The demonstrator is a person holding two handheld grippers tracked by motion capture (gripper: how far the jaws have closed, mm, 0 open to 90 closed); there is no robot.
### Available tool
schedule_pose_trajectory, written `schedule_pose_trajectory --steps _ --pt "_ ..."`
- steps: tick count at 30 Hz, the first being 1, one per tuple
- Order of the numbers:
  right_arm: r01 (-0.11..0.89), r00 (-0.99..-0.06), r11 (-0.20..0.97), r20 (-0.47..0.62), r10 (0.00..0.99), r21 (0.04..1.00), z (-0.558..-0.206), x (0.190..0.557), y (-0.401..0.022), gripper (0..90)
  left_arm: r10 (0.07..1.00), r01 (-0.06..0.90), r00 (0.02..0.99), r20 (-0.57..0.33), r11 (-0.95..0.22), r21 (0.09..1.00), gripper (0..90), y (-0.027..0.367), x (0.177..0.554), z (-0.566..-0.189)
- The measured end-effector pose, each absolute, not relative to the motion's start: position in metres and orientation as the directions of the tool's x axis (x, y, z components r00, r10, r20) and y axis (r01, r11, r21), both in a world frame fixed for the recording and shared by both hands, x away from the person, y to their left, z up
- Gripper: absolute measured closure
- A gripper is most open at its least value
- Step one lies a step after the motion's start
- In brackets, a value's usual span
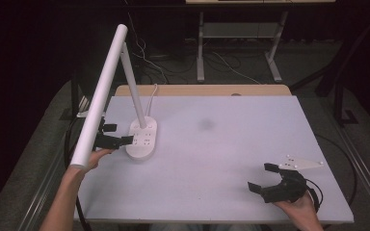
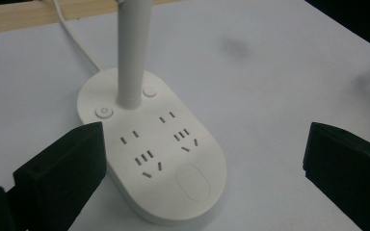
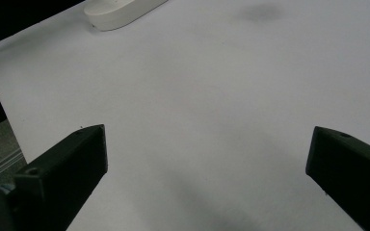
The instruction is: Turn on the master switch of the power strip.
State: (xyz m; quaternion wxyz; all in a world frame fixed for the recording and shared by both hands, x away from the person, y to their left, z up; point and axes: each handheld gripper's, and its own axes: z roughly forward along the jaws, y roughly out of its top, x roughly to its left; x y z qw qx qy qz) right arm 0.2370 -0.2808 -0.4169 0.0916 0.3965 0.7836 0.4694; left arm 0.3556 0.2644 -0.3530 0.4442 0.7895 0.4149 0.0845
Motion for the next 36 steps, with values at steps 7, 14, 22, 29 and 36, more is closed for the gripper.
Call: schedule_pose_trajectory --steps 7,14,22,29,36 --pt "0.537 -0.666 0.241 0.232 0.709 0.808 -0.417 0.237 -0.282 0.2 0.748 0.594 0.622 -0.23 -0.259 0.762 0.4 0.269 0.367 -0.352" --pt "0.539 -0.666 0.243 0.233 0.708 0.806 -0.417 0.237 -0.282 0.2 0.756 0.596 0.62 -0.209 -0.281 0.752 0.9 0.27 0.377 -0.349" --pt "0.541 -0.664 0.239 0.234 0.71 0.806 -0.417 0.237 -0.283 0.2 0.771 0.607 0.605 -0.2 -0.284 0.742 1.6 0.272 0.388 -0.346" --pt "0.542 -0.663 0.241 0.234 0.711 0.805 -0.417 0.237 -0.283 0.2 0.787 0.62 0.581 -0.207 -0.263 0.739 3.9 0.273 0.398 -0.348" --pt "0.54 -0.663 0.239 0.233 0.711 0.807 -0.417 0.238 -0.284 0.2 0.808 0.642 0.553 -0.202 -0.258 0.722 8.1 0.276 0.406 -0.353"
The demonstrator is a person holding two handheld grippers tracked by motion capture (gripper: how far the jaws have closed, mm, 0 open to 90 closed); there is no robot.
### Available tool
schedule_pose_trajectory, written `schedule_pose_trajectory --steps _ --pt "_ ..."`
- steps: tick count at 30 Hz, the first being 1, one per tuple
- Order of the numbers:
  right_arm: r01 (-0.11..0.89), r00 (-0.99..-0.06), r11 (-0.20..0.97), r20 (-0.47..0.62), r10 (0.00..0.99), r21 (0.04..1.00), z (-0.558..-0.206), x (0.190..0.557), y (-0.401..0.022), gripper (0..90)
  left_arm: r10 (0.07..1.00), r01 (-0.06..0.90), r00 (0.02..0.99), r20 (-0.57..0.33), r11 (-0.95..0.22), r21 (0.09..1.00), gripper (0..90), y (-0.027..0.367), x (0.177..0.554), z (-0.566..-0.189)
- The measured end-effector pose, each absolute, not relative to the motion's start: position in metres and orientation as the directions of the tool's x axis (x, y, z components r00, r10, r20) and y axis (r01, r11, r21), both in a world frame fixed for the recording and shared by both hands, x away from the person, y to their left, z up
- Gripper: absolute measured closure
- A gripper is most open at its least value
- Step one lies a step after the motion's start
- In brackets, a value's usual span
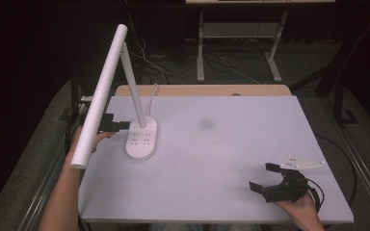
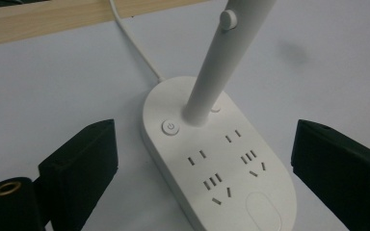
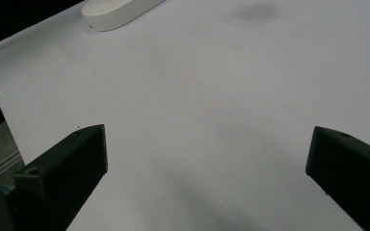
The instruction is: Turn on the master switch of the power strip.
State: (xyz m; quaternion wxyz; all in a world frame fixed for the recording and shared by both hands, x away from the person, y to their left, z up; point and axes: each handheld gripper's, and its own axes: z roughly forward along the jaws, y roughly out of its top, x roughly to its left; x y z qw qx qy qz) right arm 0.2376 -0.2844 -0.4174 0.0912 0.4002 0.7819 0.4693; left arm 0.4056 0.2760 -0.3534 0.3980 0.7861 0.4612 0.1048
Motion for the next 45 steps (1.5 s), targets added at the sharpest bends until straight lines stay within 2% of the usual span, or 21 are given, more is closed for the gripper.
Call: schedule_pose_trajectory --steps 11,31,45 --pt "0.54 -0.658 0.233 0.233 0.717 0.808 -0.418 0.238 -0.286 0.3 0.841 0.682 0.498 -0.211 -0.229 0.695 17.5 0.278 0.418 -0.366" --pt "0.544 -0.657 0.235 0.234 0.717 0.805 -0.418 0.238 -0.287 0.2 0.85 0.683 0.455 -0.266 -0.142 0.716 38.5 0.282 0.433 -0.379" --pt "0.544 -0.657 0.238 0.232 0.717 0.804 -0.419 0.239 -0.287 0.3 0.839 0.69 0.441 -0.319 -0.089 0.718 74.4 0.276 0.439 -0.388"
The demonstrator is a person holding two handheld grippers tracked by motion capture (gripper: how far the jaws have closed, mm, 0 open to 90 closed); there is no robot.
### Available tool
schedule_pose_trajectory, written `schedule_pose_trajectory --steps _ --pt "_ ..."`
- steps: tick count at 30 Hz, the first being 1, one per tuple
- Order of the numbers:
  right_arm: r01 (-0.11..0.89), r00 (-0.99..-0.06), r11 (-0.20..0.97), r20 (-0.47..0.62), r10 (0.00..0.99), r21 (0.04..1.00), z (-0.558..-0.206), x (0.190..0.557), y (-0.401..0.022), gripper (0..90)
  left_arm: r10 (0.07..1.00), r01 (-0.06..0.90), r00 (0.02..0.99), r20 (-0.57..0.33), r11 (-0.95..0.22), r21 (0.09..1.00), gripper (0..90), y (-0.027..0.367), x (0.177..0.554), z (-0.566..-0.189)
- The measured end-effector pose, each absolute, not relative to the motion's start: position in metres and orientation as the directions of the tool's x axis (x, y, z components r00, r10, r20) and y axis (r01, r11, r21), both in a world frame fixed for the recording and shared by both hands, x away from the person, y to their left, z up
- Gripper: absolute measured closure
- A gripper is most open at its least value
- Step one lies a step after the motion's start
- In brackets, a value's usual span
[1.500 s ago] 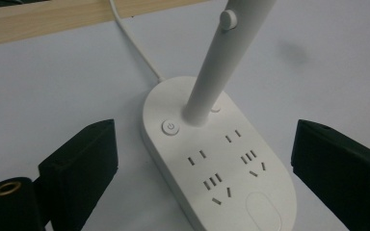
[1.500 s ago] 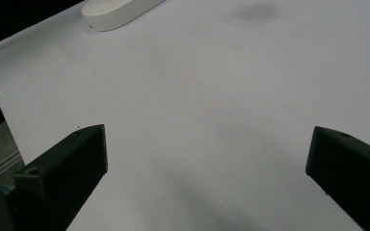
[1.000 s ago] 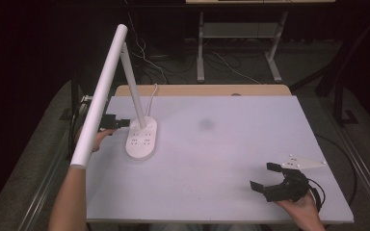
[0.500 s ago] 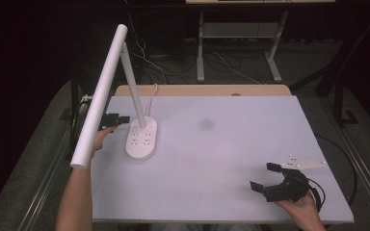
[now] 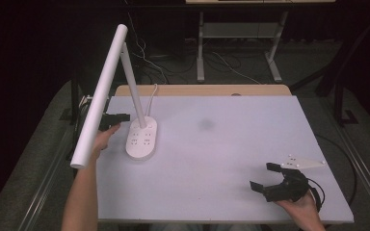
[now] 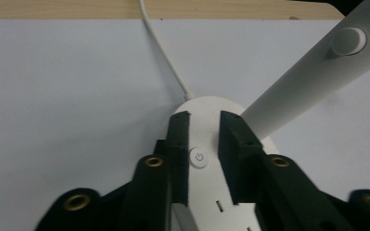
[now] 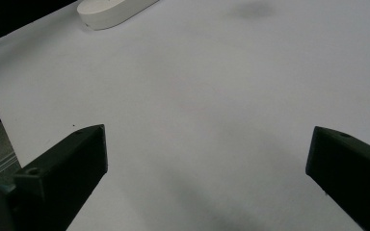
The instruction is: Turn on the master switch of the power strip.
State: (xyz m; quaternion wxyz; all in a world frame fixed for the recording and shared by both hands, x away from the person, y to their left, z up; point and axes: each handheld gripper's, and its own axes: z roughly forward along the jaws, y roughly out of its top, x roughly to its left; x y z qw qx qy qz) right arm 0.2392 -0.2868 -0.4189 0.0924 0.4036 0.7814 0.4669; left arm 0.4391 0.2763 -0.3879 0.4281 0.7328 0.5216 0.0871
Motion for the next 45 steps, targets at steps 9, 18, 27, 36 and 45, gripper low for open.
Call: schedule_pose_trajectory --steps 9,18,27,36,45 --pt "0.543 -0.659 0.241 0.23 0.716 0.804 -0.419 0.239 -0.287 0.3 0.839 0.704 0.436 -0.326 -0.092 0.705 89.5 0.267 0.444 -0.396" --pt "0.543 -0.664 0.25 0.229 0.712 0.801 -0.42 0.239 -0.286 0.2 0.842 0.713 0.443 -0.307 -0.123 0.691 89.7 0.26 0.445 -0.404" --pt "0.543 -0.667 0.254 0.227 0.71 0.8 -0.42 0.239 -0.285 0.3 0.849 0.718 0.469 -0.245 -0.204 0.666 89.6 0.248 0.446 -0.412" --pt "0.543 -0.667 0.252 0.228 0.71 0.801 -0.42 0.239 -0.286 0.3 0.863 0.711 0.462 -0.205 -0.222 0.668 89.7 0.245 0.445 -0.413" --pt "0.54 -0.669 0.253 0.226 0.708 0.803 -0.419 0.239 -0.285 0.3 0.872 0.721 0.44 -0.217 -0.199 0.663 89.9 0.243 0.447 -0.414"
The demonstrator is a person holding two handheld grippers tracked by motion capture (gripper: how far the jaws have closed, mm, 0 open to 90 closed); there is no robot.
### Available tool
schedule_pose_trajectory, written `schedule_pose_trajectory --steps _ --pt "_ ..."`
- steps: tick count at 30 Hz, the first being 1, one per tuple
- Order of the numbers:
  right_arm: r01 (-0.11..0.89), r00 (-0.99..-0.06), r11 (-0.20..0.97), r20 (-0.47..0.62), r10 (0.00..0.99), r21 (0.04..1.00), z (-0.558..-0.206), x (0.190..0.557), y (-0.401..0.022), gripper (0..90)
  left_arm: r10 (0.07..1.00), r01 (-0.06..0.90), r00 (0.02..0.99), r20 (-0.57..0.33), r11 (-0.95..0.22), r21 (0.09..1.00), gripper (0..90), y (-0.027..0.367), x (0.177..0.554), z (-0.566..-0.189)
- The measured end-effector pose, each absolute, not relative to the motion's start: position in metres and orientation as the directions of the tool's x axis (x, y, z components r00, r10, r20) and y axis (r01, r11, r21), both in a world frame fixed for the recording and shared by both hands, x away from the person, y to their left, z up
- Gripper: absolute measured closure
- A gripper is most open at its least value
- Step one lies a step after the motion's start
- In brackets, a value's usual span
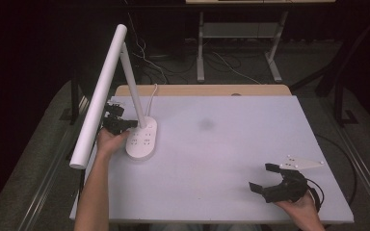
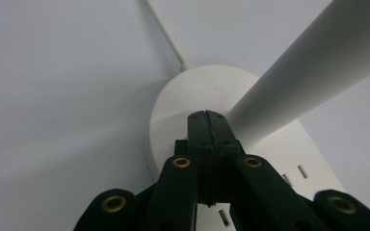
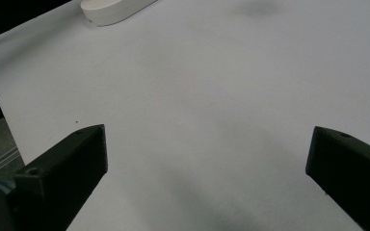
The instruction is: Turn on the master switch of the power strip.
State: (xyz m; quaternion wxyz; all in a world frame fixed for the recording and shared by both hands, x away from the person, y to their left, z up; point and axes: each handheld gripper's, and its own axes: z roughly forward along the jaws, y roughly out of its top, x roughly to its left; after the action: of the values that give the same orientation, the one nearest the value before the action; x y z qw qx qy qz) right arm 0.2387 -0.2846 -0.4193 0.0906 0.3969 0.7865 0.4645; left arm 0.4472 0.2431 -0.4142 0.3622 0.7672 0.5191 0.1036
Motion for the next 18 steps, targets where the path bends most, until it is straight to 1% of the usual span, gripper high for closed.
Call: schedule_pose_trajectory --steps 5,8,9,12,18 --pt "0.537 -0.672 0.254 0.226 0.706 0.804 -0.4186 0.2381 -0.2851 0.3 0.877 0.733 0.423 -0.229 -0.183 0.655 90.0 0.2422 0.4471 -0.4146" --pt "0.533 -0.674 0.256 0.223 0.704 0.806 -0.418 0.2375 -0.2853 0.3 0.873 0.756 0.401 -0.278 -0.144 0.639 90.0 0.2454 0.4491 -0.416" --pt "0.532 -0.675 0.257 0.221 0.703 0.807 -0.4179 0.2374 -0.2853 0.3 0.873 0.759 0.398 -0.281 -0.142 0.635 90.0 0.2456 0.4493 -0.4159" --pt "0.531 -0.677 0.256 0.222 0.702 0.808 -0.4174 0.2365 -0.2853 0.3 0.885 0.749 0.397 -0.244 -0.159 0.643 90.0 0.2412 0.4482 -0.4159" --pt "0.525 -0.677 0.252 0.22 0.702 0.813 -0.4158 0.2349 -0.2857 0.3 0.893 0.742 0.376 -0.248 -0.13 0.658 90.0 0.2403 0.4447 -0.4198"
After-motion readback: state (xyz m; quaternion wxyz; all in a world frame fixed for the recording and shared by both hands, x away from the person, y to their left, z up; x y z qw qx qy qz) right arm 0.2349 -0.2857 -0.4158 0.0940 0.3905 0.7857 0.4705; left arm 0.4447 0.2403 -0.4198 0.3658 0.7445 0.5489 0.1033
